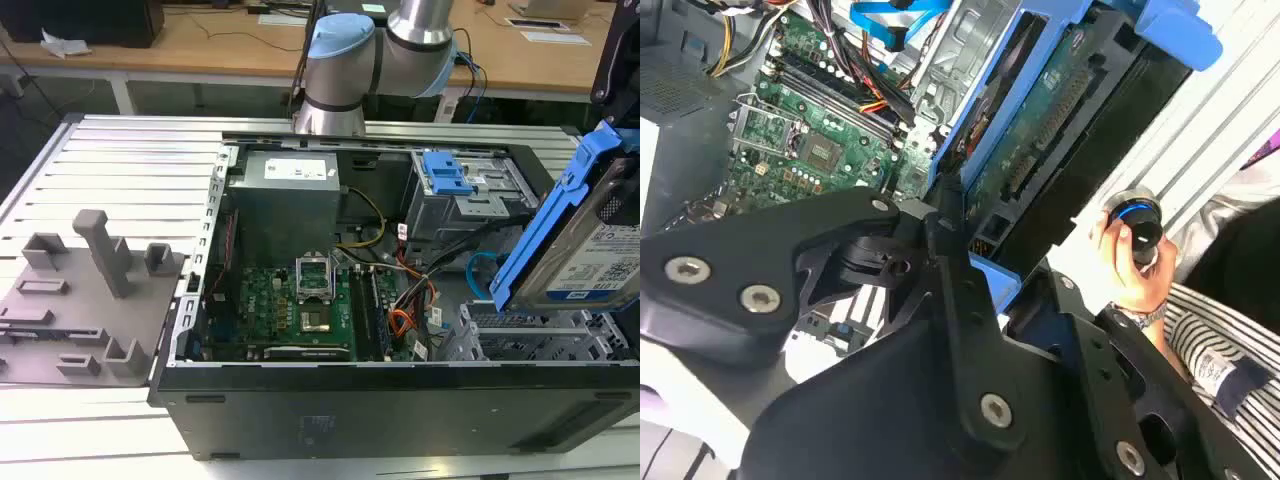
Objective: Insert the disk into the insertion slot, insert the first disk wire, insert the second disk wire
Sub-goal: 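Insert the disk into the insertion slot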
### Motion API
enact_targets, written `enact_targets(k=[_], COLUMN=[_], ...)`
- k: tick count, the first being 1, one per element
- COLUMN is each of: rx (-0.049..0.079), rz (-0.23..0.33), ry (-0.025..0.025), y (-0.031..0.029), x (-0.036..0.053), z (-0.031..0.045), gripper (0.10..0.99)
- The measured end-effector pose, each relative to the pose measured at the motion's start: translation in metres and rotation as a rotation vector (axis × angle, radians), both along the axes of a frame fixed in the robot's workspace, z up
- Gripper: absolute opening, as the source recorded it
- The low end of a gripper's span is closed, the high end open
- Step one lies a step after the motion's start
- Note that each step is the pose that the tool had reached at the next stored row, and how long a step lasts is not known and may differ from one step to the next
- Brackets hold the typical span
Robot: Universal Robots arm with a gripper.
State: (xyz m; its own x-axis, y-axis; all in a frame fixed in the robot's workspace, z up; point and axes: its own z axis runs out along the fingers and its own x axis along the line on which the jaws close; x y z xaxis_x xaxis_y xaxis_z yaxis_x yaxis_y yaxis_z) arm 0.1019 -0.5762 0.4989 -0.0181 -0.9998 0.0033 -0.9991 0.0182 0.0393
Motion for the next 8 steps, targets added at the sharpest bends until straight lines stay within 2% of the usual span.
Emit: enact_targets(k=[8], rx=[0.0], rz=[0.0], ry=[0.0], y=[0.0], x=[0.0], z=[-0.0081], gripper=[0.365])
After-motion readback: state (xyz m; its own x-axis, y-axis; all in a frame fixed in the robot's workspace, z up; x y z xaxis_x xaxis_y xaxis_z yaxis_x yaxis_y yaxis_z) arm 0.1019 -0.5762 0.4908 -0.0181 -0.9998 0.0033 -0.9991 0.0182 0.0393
